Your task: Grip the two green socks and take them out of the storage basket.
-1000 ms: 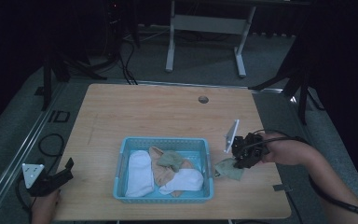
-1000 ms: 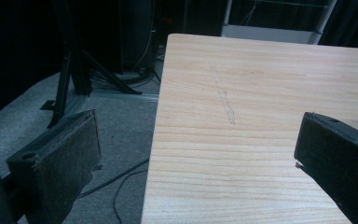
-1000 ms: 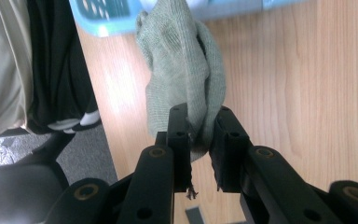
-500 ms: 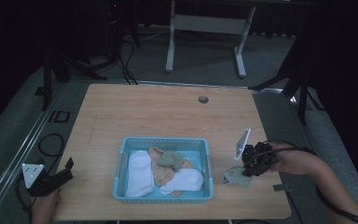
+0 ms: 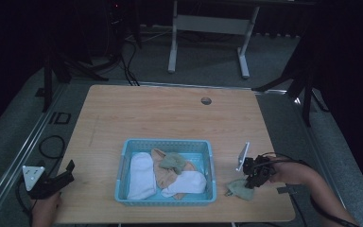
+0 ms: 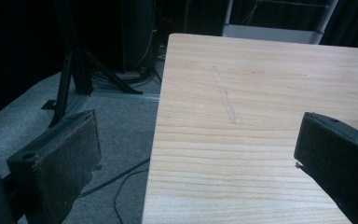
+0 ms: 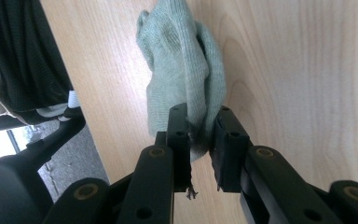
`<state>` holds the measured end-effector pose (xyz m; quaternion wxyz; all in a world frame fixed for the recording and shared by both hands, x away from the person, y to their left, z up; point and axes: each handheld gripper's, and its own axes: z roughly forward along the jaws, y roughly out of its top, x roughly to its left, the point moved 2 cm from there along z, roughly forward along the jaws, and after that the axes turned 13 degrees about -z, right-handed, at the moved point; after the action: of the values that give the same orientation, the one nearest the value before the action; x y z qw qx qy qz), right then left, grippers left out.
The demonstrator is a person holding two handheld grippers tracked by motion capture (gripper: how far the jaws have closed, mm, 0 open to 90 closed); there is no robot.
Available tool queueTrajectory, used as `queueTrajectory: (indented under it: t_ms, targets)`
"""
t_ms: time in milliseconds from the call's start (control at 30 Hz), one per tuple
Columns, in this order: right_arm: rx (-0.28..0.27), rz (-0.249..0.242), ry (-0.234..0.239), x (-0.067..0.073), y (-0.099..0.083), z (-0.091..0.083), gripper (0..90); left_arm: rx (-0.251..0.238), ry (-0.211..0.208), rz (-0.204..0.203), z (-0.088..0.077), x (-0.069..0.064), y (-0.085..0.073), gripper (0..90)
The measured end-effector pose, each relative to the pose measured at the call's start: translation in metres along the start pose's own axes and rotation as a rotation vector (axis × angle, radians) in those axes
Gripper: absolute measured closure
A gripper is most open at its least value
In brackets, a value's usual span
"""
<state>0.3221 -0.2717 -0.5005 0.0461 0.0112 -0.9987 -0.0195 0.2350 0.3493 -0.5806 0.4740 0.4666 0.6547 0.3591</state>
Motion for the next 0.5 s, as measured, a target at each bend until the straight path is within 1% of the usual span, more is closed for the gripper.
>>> queueTrajectory:
  t_ms: [267, 333, 367, 400, 500]
  targets:
    - [0.009, 0.017, 0.024, -0.006, -0.004, 0.017, 77.2, 0.0, 0.0, -0.001, 0.0, 0.0, 0.0, 0.7]
    - [0.022, 0.023, 0.023, -0.008, -0.005, 0.018, 73.4, -0.001, 0.0, -0.001, 0.0, 0.0, 0.0, 0.7]
    - [0.022, 0.023, 0.023, -0.008, -0.005, 0.018, 73.4, -0.001, 0.0, -0.001, 0.0, 0.0, 0.0, 0.7]
    - [0.029, 0.033, 0.009, -0.01, -0.005, 0.016, 68.7, -0.001, 0.001, -0.001, 0.0, 0.0, 0.0, 0.7]
    - [0.025, 0.042, -0.009, -0.012, -0.003, 0.007, 61.7, 0.0, 0.003, -0.002, 0.0, 0.0, 0.0, 0.7]
